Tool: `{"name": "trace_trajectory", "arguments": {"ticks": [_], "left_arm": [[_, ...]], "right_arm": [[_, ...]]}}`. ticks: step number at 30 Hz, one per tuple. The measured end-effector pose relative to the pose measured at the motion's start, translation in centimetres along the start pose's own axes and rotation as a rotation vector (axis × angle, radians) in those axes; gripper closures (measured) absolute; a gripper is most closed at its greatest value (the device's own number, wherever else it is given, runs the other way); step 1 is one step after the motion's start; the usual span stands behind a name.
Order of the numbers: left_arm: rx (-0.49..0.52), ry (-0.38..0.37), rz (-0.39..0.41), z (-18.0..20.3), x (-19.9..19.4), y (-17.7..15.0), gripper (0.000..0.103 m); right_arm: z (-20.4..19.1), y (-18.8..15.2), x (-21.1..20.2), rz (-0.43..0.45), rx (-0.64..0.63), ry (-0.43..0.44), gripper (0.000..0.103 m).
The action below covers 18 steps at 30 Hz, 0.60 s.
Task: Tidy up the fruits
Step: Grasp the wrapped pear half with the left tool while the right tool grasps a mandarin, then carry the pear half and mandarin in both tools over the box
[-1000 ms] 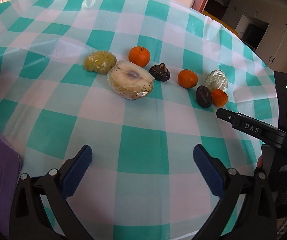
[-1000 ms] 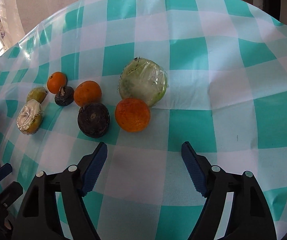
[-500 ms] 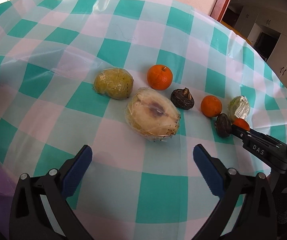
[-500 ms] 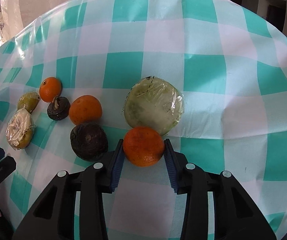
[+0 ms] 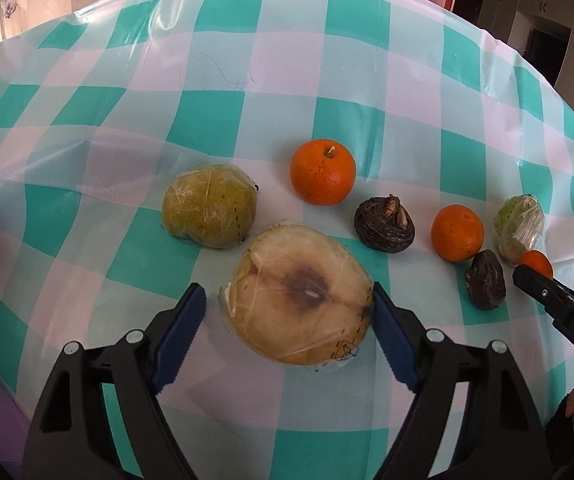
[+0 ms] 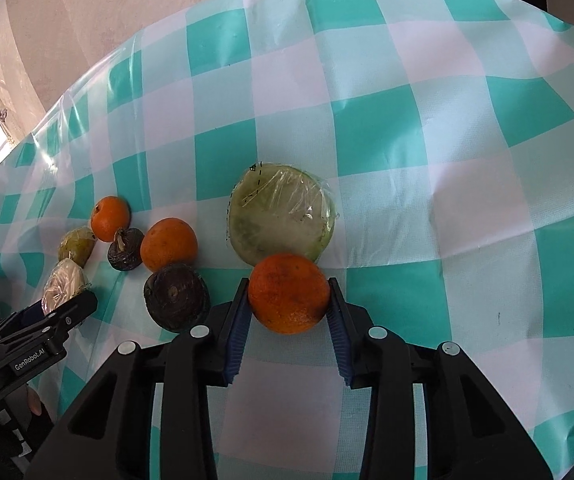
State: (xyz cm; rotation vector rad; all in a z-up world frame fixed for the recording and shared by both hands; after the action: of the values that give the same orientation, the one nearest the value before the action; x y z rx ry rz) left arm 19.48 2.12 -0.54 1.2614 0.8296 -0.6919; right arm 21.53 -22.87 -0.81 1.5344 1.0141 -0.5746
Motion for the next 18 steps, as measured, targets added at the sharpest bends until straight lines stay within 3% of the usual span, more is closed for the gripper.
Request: {"name": "trace_trajectory", "arguments": {"ticks": [1, 14, 18], "left_arm": [[0.017, -0.011, 0.009, 0.3, -0.2, -0.1, 0.039], [-0.023, -0.088, 0.089, -1.0, -2.1, -1.0, 0.04], [-0.028, -0.073, 0.097, -1.1, -2.8, -1.7, 0.04]], "right_arm": [[-0.3, 0.1, 0.0, 0.0, 0.001, 0.0, 0.066], [-0.1, 0.3, 0.3, 0.014, 0.054, 0.015, 0.067], [0.4, 0.2, 0.1, 0.026, 0.083, 0.018, 0.067]]}}
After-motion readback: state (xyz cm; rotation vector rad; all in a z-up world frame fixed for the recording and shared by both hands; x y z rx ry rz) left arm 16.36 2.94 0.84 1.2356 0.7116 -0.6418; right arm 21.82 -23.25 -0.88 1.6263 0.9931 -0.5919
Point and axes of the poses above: each gripper's, at about its wrist camera, not at the fingertips, and x roughly the way its jaws point, z to its right, y to its top, the point moved 3 cm from there along x, roughly the way its jaws point, and after that the axes turned 6 degrees about -z, right-handed, at the moved point
